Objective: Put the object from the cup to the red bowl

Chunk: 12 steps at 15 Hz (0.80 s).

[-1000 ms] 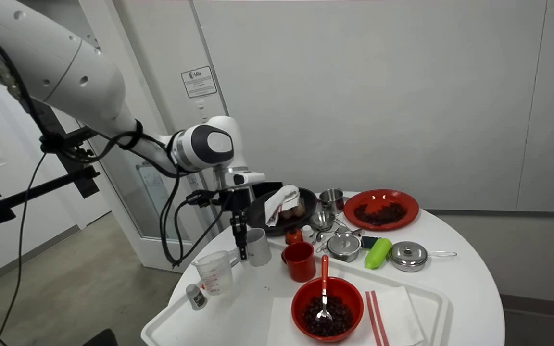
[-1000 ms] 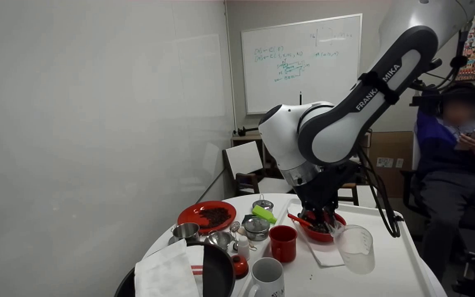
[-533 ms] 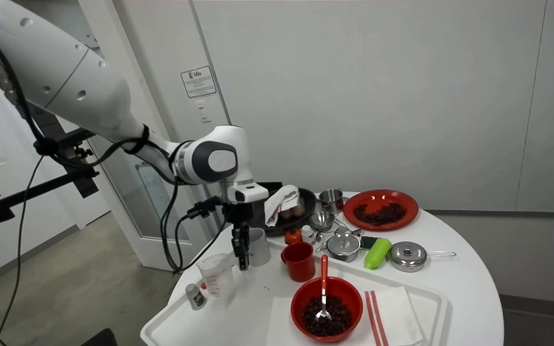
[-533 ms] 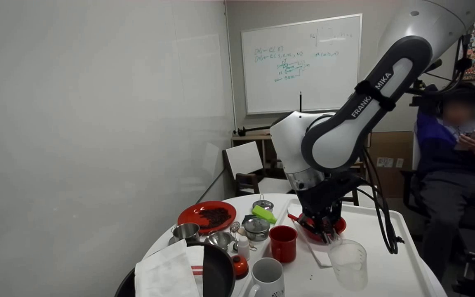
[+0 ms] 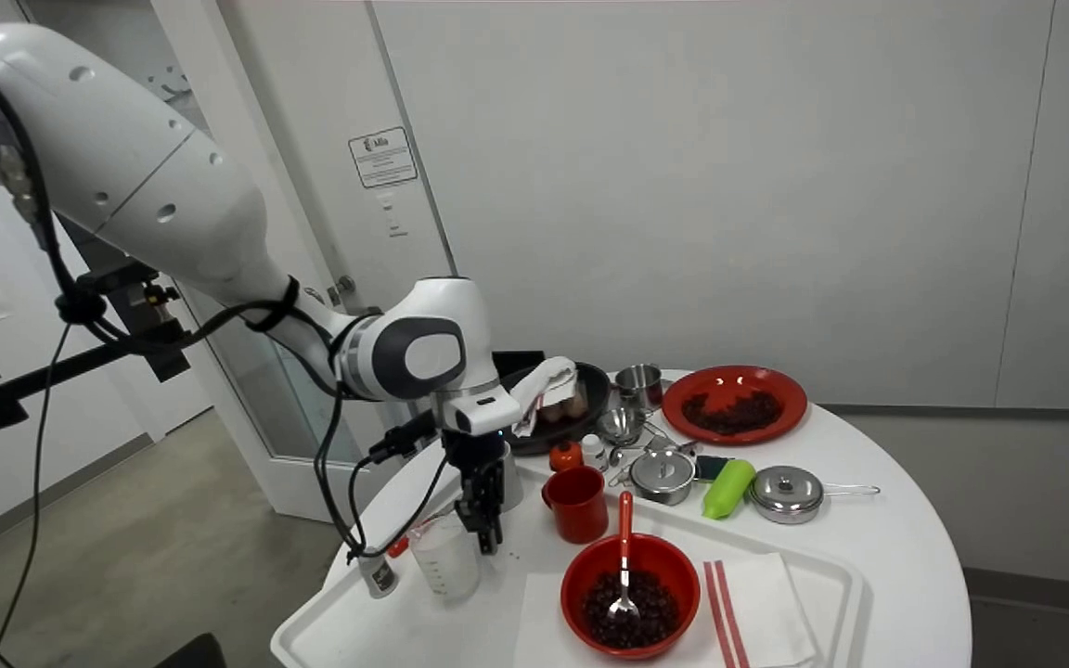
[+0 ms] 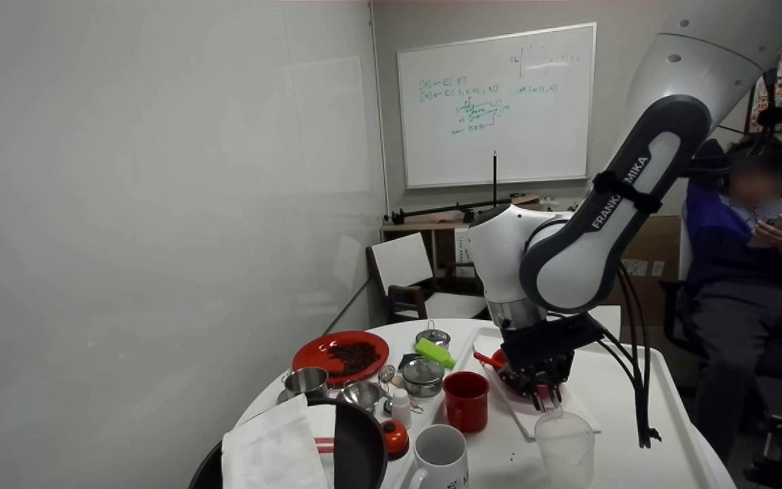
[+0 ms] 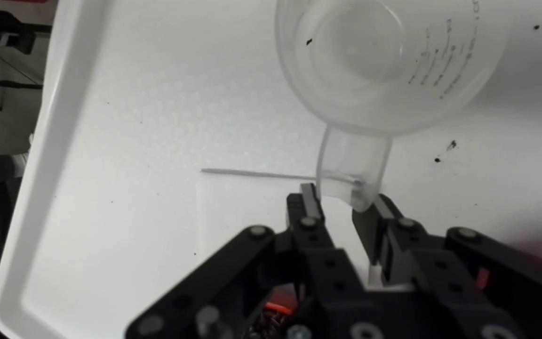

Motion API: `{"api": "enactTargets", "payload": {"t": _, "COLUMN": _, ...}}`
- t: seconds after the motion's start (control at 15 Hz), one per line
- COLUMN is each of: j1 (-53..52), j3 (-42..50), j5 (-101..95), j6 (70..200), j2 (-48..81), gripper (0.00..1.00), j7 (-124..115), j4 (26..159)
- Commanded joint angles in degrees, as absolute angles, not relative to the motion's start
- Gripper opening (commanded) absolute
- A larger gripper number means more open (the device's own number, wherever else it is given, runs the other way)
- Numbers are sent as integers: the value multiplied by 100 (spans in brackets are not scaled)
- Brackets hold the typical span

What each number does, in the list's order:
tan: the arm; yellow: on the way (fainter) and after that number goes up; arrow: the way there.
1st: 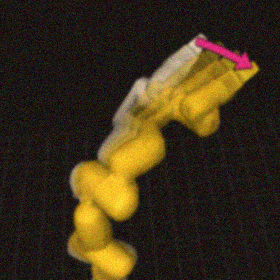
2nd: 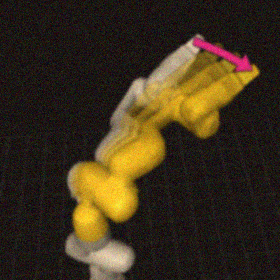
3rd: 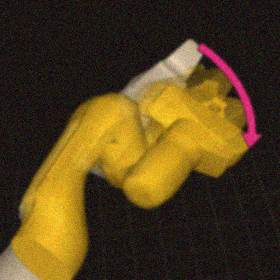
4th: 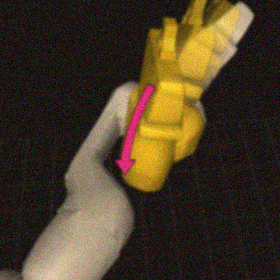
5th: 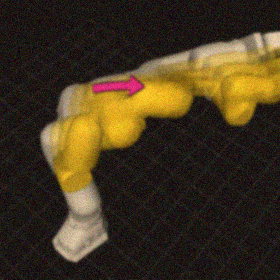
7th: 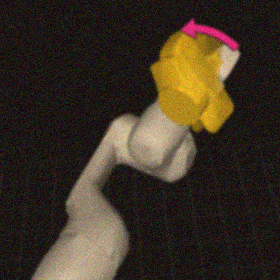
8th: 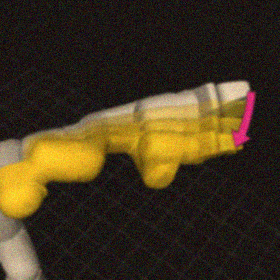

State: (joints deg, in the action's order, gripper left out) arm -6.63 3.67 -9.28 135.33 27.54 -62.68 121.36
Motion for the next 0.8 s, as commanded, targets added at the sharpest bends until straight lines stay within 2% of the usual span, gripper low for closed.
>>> {"api": "enactTargets", "payload": {"t": 0.0, "j1": -800, "j3": 545, "j5": -940, "j6": 13785, "j2": 2832, "gripper": 11, "j7": -6376, "j4": 12289}}
{"api": "enactTargets", "payload": {"t": 0.27, "j1": -840, "j3": 587, "j5": -971, "j6": 13825, "j2": 2901, "gripper": 11, "j7": -6290, "j4": 12382}}
{"api": "enactTargets", "payload": {"t": 0.4, "j1": -805, "j3": 569, "j5": -881, "j6": 13680, "j2": 2918, "gripper": 24, "j7": -6229, "j4": 12292}}
{"api": "enactTargets", "payload": {"t": 0.73, "j1": -823, "j3": 566, "j5": -884, "j6": 13681, "j2": 2918, "gripper": 24, "j7": -6228, "j4": 12304}}
